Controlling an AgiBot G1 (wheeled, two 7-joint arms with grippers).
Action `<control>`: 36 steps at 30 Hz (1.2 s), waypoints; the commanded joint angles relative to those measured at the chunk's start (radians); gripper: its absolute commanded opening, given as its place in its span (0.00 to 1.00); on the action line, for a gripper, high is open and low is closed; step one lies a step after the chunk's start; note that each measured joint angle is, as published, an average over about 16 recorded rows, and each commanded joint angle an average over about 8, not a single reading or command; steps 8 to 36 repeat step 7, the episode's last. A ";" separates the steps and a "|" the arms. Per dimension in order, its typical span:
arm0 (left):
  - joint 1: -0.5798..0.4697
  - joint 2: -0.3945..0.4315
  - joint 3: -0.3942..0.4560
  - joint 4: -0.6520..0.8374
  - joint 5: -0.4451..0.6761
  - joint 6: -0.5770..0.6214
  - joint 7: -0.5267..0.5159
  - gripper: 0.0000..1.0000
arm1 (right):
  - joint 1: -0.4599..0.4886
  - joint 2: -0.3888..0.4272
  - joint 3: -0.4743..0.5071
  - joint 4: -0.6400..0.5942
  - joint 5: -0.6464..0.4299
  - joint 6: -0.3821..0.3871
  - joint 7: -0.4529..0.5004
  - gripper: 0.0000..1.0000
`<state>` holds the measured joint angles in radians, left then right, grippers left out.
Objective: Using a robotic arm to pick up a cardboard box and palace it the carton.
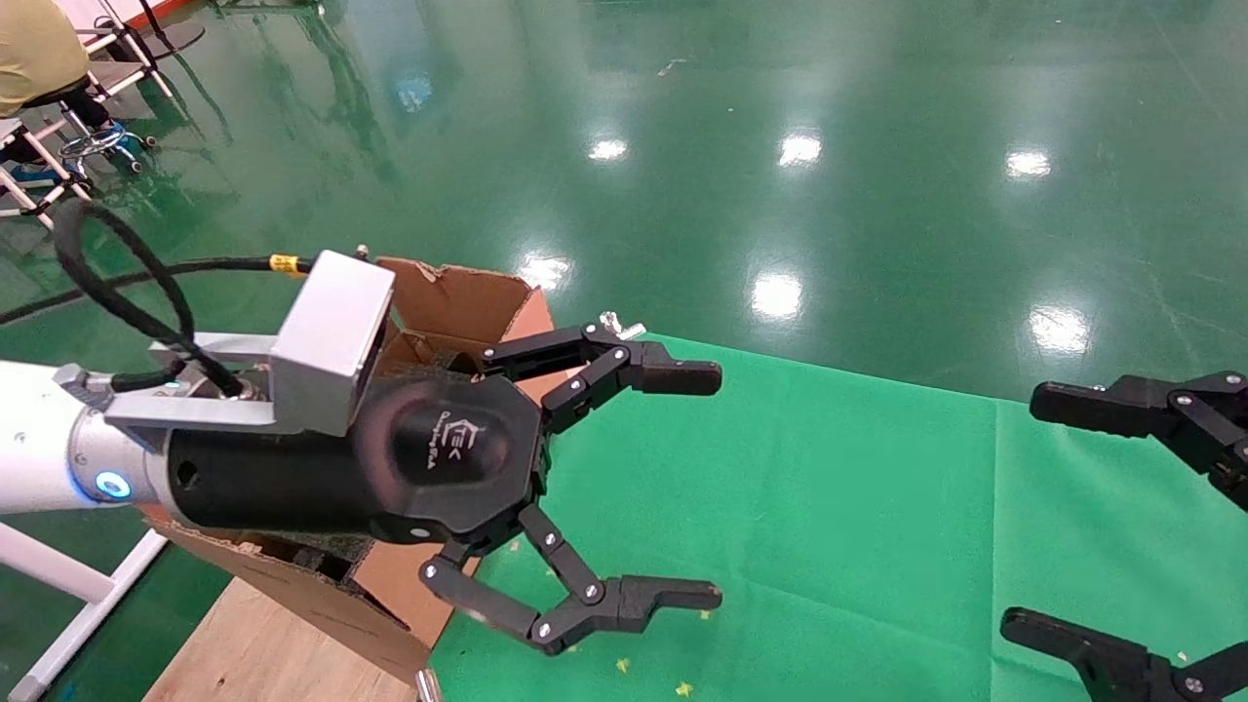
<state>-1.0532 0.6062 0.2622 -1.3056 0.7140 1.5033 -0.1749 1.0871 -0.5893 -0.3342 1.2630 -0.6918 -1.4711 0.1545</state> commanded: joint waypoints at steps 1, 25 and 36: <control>-0.004 0.001 0.003 0.004 0.002 -0.001 -0.003 1.00 | 0.000 0.000 0.000 0.000 0.000 0.000 0.000 1.00; -0.009 0.002 0.007 0.010 0.007 -0.003 -0.006 1.00 | 0.000 0.000 0.000 0.000 0.000 0.000 0.000 1.00; -0.009 0.002 0.007 0.010 0.007 -0.003 -0.006 1.00 | 0.000 0.000 0.000 0.000 0.000 0.000 0.000 1.00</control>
